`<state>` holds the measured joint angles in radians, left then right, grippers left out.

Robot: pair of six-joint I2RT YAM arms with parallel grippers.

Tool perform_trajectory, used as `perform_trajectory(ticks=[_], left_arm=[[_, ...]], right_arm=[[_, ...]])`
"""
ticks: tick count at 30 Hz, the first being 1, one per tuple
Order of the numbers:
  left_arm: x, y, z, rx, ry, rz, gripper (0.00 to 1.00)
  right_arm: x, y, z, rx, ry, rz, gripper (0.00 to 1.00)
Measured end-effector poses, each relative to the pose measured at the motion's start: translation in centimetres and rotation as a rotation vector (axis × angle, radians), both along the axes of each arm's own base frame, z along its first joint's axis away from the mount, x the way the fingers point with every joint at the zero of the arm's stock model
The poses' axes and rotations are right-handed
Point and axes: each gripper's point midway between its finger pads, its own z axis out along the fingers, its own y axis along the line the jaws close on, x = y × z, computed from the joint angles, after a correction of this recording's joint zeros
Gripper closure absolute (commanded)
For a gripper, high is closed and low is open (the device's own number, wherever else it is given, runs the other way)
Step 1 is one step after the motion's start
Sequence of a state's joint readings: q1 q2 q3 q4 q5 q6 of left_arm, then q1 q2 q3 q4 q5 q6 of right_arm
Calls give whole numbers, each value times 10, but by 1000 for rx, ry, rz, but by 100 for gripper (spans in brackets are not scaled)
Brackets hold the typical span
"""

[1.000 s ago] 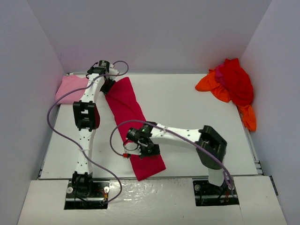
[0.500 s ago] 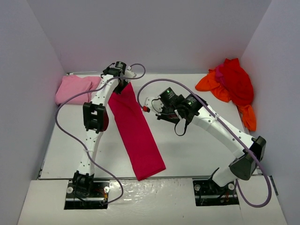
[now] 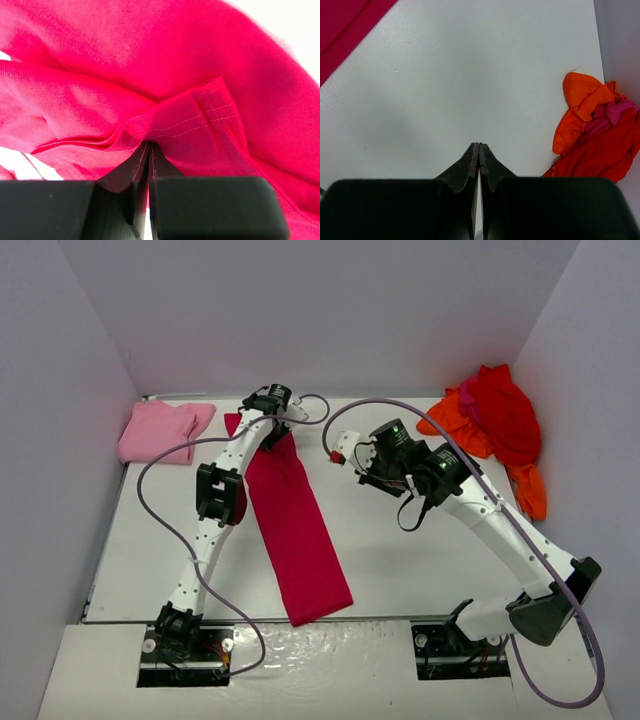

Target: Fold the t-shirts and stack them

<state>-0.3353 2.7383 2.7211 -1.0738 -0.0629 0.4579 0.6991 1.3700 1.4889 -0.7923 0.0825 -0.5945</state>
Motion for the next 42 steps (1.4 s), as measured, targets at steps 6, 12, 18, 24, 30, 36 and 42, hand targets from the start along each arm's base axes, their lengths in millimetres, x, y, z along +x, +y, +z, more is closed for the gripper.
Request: perform_trajectory(ticks=[6,12,18,24,30,36,42], left_arm=[[-2,-37,0,38,-31,-107,100],[-11,-101,1,-34,-65,-241,100],[-12,-138,6,-142,-95,-290,69],[-3,-135,14,-198,-128,-207,63],[8,-101,44,-166,-202,-71,61],[-4,-24,149,-183,-341,100,55],[-39,98,270,-277,-561,346,56]], right_arm=[[-1,-5,-14,-6,16,-6,100],[-3,-5,-24,-7,40,6,100],[-7,2,-32,7,71,33,100],[-6,8,-42,6,107,51,100],[-6,22,-25,71,96,92,100],[-10,42,-28,113,143,152,100],[-9,60,-93,16,312,172,100]])
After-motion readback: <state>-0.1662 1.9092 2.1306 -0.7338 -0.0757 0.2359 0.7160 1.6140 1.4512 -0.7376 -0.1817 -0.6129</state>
